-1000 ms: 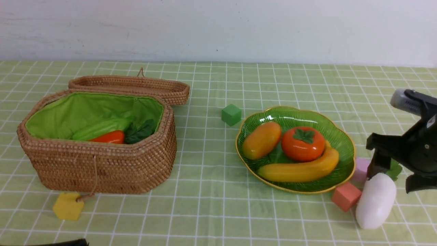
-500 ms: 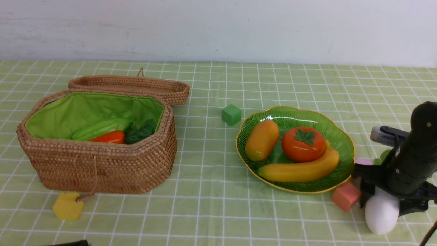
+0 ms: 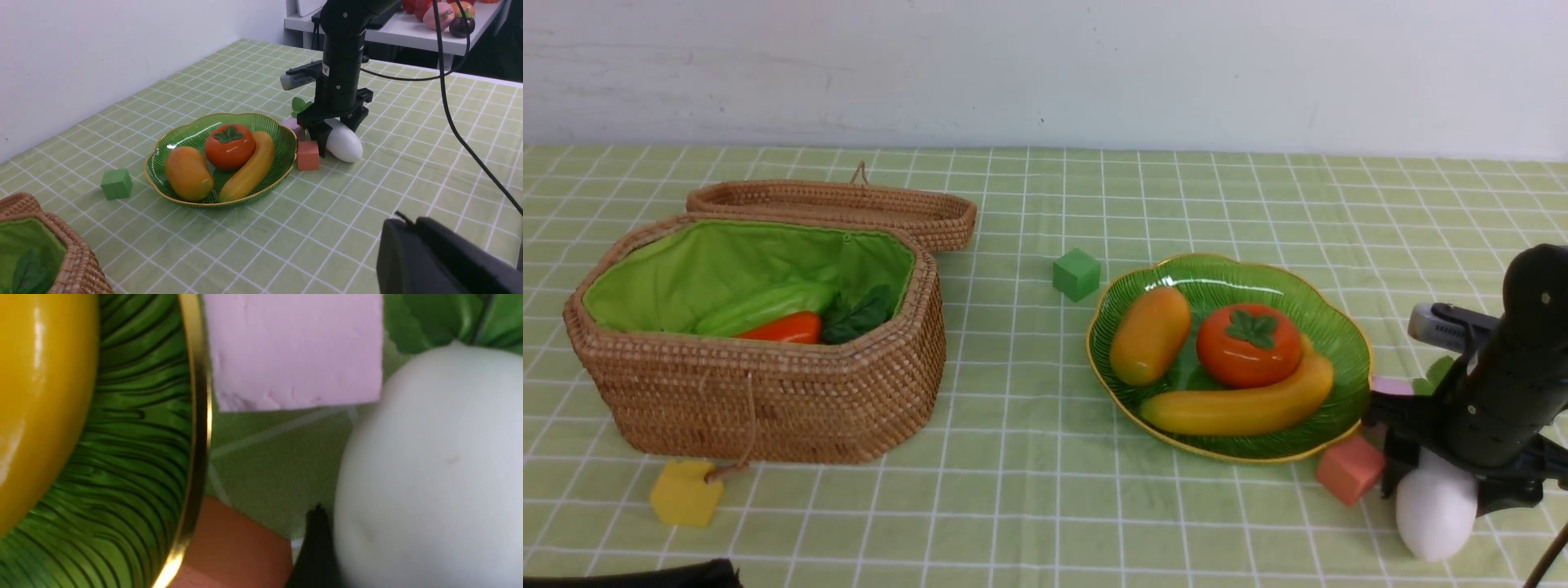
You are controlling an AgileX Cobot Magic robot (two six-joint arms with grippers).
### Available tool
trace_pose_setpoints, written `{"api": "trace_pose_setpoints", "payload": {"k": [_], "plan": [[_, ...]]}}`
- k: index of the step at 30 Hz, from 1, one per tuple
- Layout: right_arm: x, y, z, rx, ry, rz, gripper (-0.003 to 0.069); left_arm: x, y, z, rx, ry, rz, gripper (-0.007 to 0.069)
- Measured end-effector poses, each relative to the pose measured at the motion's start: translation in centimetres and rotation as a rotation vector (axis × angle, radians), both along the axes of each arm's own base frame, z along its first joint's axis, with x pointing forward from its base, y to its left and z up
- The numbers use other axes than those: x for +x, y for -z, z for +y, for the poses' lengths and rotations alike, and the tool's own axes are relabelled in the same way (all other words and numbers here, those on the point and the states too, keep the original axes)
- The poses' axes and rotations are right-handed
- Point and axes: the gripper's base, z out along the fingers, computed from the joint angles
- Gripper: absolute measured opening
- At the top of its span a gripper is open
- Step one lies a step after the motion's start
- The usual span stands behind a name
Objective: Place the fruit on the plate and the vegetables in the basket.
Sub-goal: Take a daikon with your right arm and place it on the basket on the left.
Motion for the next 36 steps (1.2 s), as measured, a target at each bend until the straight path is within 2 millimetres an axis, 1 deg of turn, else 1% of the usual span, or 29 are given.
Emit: {"api": "trace_pose_setpoints", "payload": {"k": [3, 8, 10, 13, 17, 19, 20, 21, 22, 23, 24, 25, 27, 29, 30, 31, 32, 33, 34, 35, 36], "plan": [[0.0, 0.0, 0.0, -0.001, -0.010, 0.000, 0.0520, 0.0, 0.0, 0.0, 0.000, 0.000, 0.000, 0.0017], [0.0, 0.0, 0.0, -0.018, -0.123, -0.002, 0.0520, 0.0, 0.0, 0.0, 0.000, 0.000, 0.000, 0.0018], [0.0, -0.1, 0.0, -0.021, -0.139, 0.002, 0.0520, 0.0, 0.0, 0.0, 0.000, 0.000, 0.000, 0.0017], [-0.4, -0.2, 0.0, -0.022, -0.175, 0.053, 0.0520, 0.0, 0.0, 0.0, 0.000, 0.000, 0.000, 0.0017], [-0.7, -1.2, 0.0, -0.022, -0.191, 0.065, 0.0520, 0.0, 0.0, 0.0, 0.000, 0.000, 0.000, 0.0019], [-1.0, -2.9, 0.0, -0.024, -0.205, 0.033, 0.0519, 0.0, 0.0, 0.0, 0.000, 0.000, 0.000, 0.0020], [-1.0, -3.1, 0.0, -0.024, -0.205, 0.029, 0.0519, 0.0, 0.0, 0.0, 0.000, 0.000, 0.000, 0.0020], [-1.4, -4.5, 0.0, -0.027, -0.213, 0.013, 0.0519, 0.0, 0.0, 0.0, 0.000, 0.000, 0.000, 0.0022], [-1.4, -4.6, 0.0, -0.027, -0.213, 0.011, 0.0519, 0.0, 0.0, 0.0, 0.000, 0.000, 0.000, 0.0022], [-1.9, -6.5, 0.0, -0.029, -0.216, -0.019, 0.0519, 0.0, 0.0, 0.0, -0.001, -0.002, -0.002, 0.0022], [-2.0, -6.7, 0.0, -0.029, -0.217, -0.017, 0.0519, 0.0, 0.0, 0.0, -0.001, -0.002, -0.002, 0.0022], [-2.3, -8.4, 0.1, -0.025, -0.219, -0.054, 0.0519, 0.1, 0.0, 0.0, -0.003, -0.007, -0.005, 0.0022], [-2.7, -10.7, 0.7, -0.010, -0.246, -0.111, 0.0519, 0.2, -0.1, 0.2, -0.003, -0.028, -0.019, 0.0022], [-2.8, -13.4, 2.1, 0.017, -0.311, -0.201, 0.0519, 0.4, -0.3, 0.3, -0.010, -0.059, -0.033, 0.0022], [-2.7, -15.1, 3.7, 0.045, -0.380, -0.268, 0.0519, 0.7, -0.4, 0.5, -0.027, -0.089, -0.045, 0.0022], [-2.7, -15.4, 3.9, 0.049, -0.391, -0.277, 0.0519, 0.7, -0.5, 0.5, -0.030, -0.094, -0.046, 0.0022], [-2.5, -17.0, 5.8, 0.082, -0.473, -0.346, 0.0519, 0.9, -0.7, 0.8, -0.051, -0.130, -0.061, 0.0022], [-2.5, -17.4, 6.4, 0.090, -0.497, -0.368, 0.0519, 0.9, -0.7, 0.8, -0.051, -0.131, -0.060, 0.0022], [-2.4, -18.5, 7.9, 0.107, -0.561, -0.420, 0.0519, 1.1, -0.8, 0.9, -0.059, -0.153, -0.070, 0.0022], [-2.0, -19.9, 10.6, 0.148, -0.656, -0.506, 0.0519, 1.3, -1.0, 1.1, -0.077, -0.188, -0.082, 0.0022], [-2.1, -20.3, 11.2, 0.153, -0.678, -0.525, 0.0519, 1.3, -1.0, 1.2, -0.079, -0.192, -0.084, 0.0022]]}}
